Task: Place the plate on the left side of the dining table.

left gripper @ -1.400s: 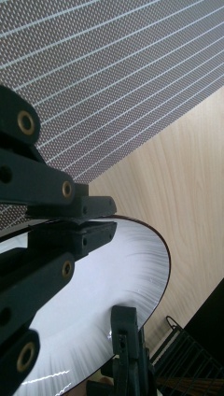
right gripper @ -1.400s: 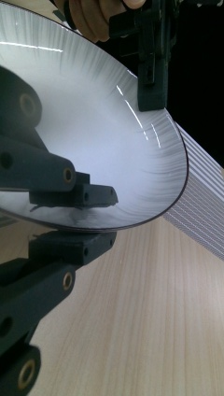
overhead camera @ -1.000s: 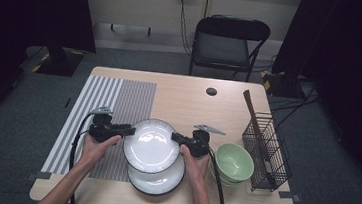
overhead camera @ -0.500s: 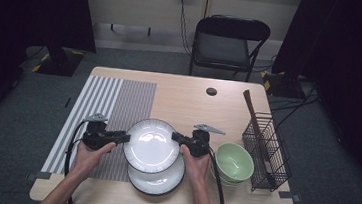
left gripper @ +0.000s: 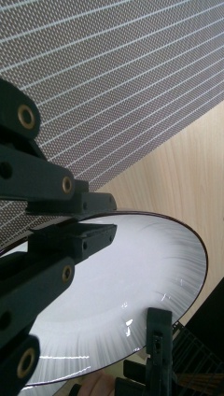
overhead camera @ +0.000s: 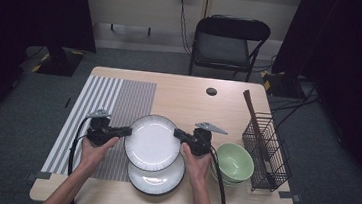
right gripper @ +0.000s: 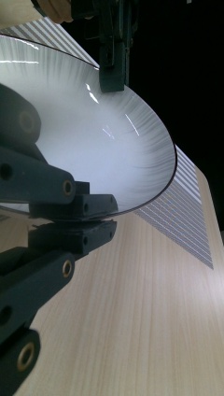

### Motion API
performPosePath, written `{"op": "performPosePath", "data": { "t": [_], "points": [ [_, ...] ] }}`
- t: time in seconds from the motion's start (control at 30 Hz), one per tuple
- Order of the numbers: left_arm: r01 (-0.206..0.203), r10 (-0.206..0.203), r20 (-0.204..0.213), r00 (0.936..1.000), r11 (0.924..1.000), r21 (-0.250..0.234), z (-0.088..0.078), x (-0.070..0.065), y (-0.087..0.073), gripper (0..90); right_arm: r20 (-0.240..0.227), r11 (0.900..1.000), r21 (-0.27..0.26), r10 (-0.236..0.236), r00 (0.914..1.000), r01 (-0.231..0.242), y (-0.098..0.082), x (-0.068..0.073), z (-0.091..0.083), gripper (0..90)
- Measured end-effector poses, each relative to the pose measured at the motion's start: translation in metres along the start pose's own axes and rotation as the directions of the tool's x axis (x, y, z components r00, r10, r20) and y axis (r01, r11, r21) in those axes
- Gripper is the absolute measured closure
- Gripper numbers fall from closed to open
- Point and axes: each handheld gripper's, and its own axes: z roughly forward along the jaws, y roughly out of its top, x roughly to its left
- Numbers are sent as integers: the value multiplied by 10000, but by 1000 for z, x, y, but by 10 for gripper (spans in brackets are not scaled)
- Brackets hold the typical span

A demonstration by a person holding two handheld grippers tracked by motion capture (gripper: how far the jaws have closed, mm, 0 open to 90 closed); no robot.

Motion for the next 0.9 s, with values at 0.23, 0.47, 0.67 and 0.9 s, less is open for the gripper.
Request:
{"op": "performPosePath", "data": {
  "t": [0.23,0.47,0.67,0.9],
  "points": [
    [-201,199,-98,9998,9997,-143,-1,1,3,855,2,9998,-124,-125,9999,125,3,2,-1,861],
    [-183,174,-239,9996,9992,-350,-6,4,5,862,-72,9995,-131,-294,9995,293,8,7,1,861],
    [-90,70,-325,9994,9982,-601,-13,8,7,865,-206,9993,-113,-363,9991,361,14,12,6,861],
    [5,-34,-401,9992,9974,-718,-21,13,8,868,-312,9980,-98,-634,9975,631,23,20,12,859]
  ]
}}
